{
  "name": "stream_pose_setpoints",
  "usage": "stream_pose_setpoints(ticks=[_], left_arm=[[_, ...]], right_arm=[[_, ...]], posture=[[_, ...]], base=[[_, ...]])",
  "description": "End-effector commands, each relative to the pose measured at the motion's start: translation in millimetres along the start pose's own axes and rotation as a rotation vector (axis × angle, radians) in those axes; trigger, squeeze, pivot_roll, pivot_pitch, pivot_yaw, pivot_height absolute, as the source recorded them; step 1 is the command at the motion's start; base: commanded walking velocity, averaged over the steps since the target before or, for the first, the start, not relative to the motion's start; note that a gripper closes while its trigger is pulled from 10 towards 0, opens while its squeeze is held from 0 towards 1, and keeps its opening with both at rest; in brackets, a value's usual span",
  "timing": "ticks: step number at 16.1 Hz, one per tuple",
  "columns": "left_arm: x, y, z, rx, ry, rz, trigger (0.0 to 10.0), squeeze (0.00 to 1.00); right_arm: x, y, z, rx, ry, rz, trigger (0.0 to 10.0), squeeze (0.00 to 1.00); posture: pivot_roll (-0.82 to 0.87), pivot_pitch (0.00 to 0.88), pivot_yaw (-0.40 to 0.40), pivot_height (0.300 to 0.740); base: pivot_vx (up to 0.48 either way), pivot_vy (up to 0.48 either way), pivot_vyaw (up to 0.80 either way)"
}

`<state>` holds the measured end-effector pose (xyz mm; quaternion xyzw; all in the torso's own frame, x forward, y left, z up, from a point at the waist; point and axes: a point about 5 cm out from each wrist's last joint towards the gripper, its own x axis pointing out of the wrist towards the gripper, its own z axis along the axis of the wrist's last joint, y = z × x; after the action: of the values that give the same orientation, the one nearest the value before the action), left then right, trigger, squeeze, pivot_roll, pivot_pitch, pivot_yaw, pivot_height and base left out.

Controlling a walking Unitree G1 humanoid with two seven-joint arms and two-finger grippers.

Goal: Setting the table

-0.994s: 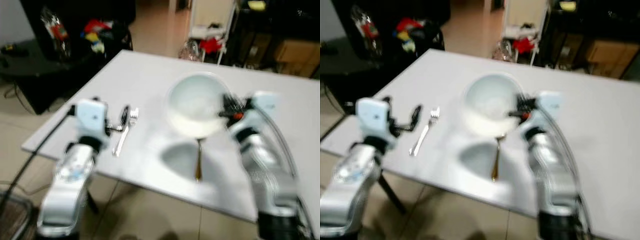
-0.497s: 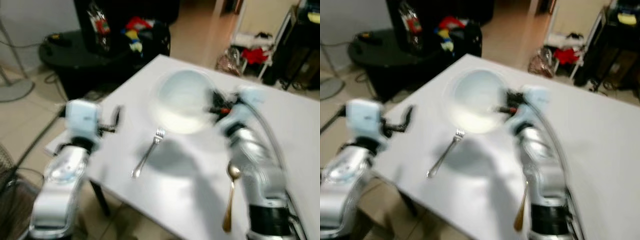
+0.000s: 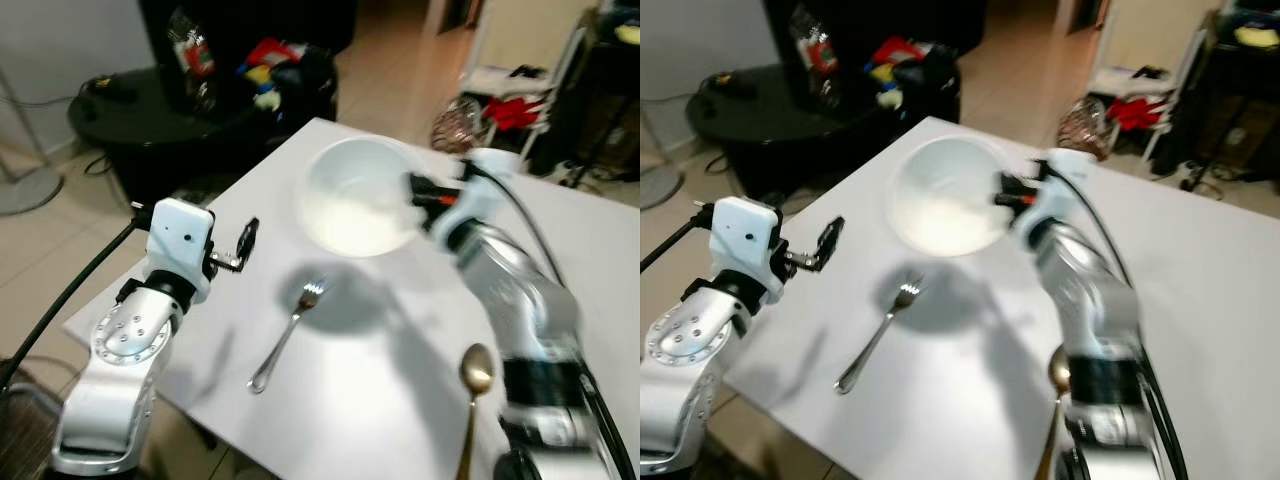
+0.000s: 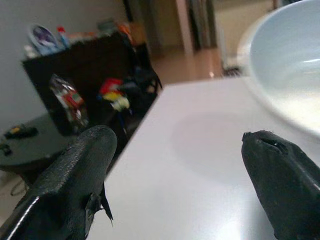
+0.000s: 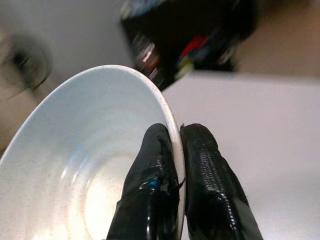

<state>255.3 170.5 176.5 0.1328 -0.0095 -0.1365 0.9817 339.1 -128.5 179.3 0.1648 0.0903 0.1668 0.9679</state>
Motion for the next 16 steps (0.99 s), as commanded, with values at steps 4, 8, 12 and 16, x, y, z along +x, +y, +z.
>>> stream_pose_setpoints(ticks=[4,8,12,16], left_arm=[[-6.4,1.2,11.2,0.002,0.025,-0.116,10.0,0.00],[-21.1,-13.1,14.7,-0.041,0.090,-0.363,10.0,0.00],[-28.9,-27.2,14.2,-0.094,0.138,-0.490,10.0,0.00],[-37.6,-30.6,8.7,-0.117,0.209,-0.550,10.0,0.00]], right_arm=[[27.7,-17.3,25.6,0.097,0.067,-0.094,10.0,0.00],[52.3,-23.6,22.7,0.163,0.187,-0.104,10.0,0.00],[56.0,-29.4,6.5,0.189,0.233,-0.152,10.0,0.00],[57.0,-30.0,-5.9,0.217,0.258,-0.145,10.0,0.00]], posture=[[0.11,0.000,0.016,0.740],[0.12,0.006,0.004,0.740],[0.13,0.016,-0.009,0.740],[0.13,0.021,-0.002,0.740]], base=[[0.000,0.000,0.00],[0.000,0.000,0.00],[0.000,0.000,0.00],[0.000,0.000,0.00]])
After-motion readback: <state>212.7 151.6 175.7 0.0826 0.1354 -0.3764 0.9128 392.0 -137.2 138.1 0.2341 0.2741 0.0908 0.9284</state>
